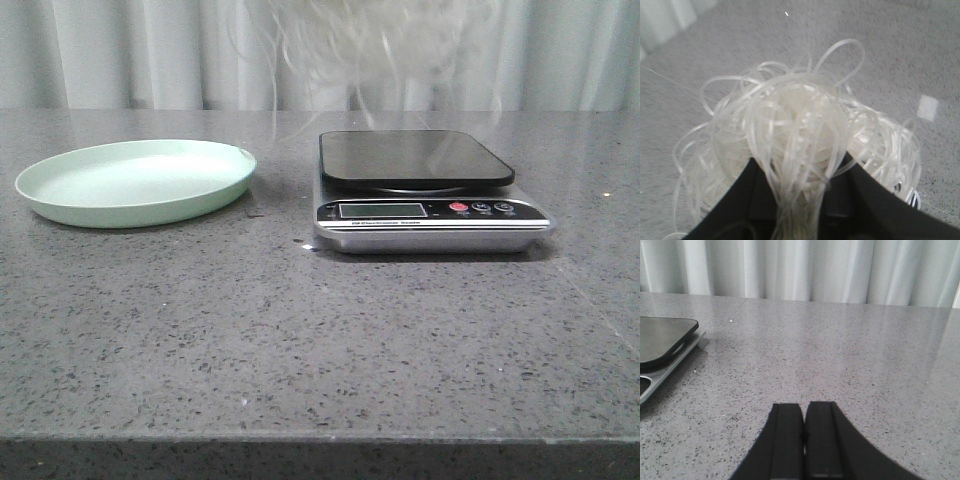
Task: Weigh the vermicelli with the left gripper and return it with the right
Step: 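Lift the vermicelli with the left gripper and carry it onto the scale, then open the left gripper and withdraw it from the vermicelli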
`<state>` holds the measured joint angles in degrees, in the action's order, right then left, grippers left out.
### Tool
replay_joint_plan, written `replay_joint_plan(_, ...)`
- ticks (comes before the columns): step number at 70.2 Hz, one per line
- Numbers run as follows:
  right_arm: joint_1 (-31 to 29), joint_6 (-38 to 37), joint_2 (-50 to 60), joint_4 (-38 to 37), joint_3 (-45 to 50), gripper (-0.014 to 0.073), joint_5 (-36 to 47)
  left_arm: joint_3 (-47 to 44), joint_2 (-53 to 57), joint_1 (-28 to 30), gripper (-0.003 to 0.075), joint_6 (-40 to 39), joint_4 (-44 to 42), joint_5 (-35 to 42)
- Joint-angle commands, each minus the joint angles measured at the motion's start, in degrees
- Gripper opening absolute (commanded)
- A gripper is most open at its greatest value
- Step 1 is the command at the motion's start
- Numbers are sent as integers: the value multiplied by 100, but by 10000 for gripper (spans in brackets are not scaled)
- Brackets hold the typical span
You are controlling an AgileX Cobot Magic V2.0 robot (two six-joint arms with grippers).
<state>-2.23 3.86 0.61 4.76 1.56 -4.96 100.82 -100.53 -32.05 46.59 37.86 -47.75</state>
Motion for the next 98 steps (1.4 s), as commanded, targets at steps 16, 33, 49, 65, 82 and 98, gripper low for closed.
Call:
replay_joint_plan(16, -32, 12, 88, -45, -42, 151, 428, 197, -479, -148, 145, -9, 275, 565)
replay_joint_plan(33, -32, 12, 88, -45, -42, 151, 428, 197, -801, -148, 145, -9, 333, 565)
replay_joint_plan(49, -32, 12, 88, -45, -42, 151, 428, 197, -801, -148, 167, -9, 310, 565)
replay_joint_plan(65, -32, 12, 88, -45, -42, 151, 428, 197, -801, -148, 379, -9, 310, 565)
replay_joint_plan(82, -32, 12, 88, -45, -42, 151, 428, 212, -647, -148, 497, -9, 285, 565)
replay_joint_plan(98, -32, 12, 88, -45, -42, 151, 554, 212, -176, 22, 494, -9, 214, 502)
